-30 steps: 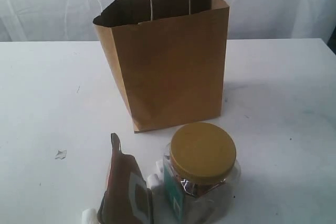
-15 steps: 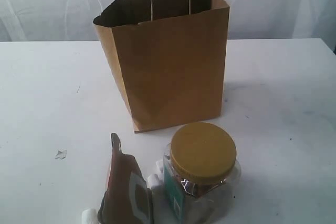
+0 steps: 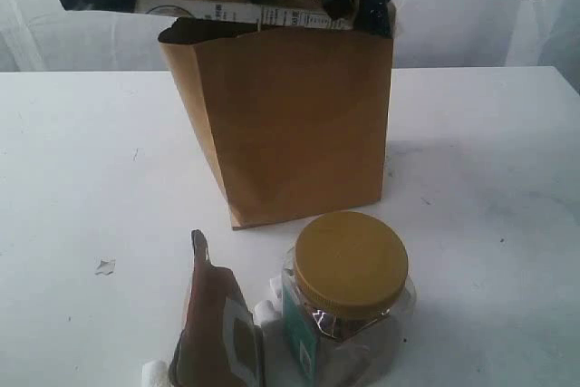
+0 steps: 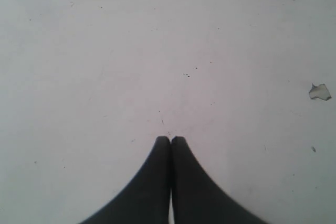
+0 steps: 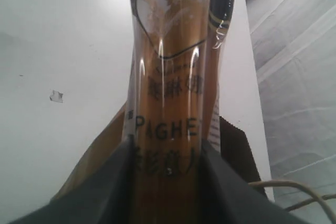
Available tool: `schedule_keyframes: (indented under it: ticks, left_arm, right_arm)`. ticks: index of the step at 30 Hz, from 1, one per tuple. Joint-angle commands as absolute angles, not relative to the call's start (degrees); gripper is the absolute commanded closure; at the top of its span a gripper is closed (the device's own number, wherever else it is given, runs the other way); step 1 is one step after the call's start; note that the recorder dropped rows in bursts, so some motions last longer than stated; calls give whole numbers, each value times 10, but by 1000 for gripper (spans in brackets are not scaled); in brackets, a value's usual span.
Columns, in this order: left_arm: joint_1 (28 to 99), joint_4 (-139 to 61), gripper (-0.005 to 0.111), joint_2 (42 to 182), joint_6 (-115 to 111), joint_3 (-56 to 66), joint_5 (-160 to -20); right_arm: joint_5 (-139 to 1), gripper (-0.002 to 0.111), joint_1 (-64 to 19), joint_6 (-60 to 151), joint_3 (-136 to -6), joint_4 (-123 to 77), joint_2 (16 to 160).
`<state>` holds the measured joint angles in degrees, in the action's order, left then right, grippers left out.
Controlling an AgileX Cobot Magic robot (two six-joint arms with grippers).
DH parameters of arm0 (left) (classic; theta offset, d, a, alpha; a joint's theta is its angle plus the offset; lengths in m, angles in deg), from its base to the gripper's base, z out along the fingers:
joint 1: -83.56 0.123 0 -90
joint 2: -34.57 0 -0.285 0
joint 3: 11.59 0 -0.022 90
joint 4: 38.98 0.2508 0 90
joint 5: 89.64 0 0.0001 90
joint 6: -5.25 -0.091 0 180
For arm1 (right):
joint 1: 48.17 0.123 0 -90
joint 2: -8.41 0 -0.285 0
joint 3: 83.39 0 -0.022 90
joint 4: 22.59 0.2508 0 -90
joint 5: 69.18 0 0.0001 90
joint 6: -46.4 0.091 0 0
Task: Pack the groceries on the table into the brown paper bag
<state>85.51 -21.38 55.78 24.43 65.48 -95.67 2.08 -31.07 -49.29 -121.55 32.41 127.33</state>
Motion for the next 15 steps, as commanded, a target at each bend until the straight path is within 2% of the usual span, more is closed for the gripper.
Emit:
schedule_keyframes:
  ticks: [1, 15]
  left_arm:
    - [854, -214, 107, 556, 245, 656, -956]
    - [854, -214, 107, 556, 245, 656, -956]
  right_arm:
    - [-15, 108, -305, -514, -1220, 350, 1261]
    - [-77, 108, -305, -512, -1220, 373, 1220]
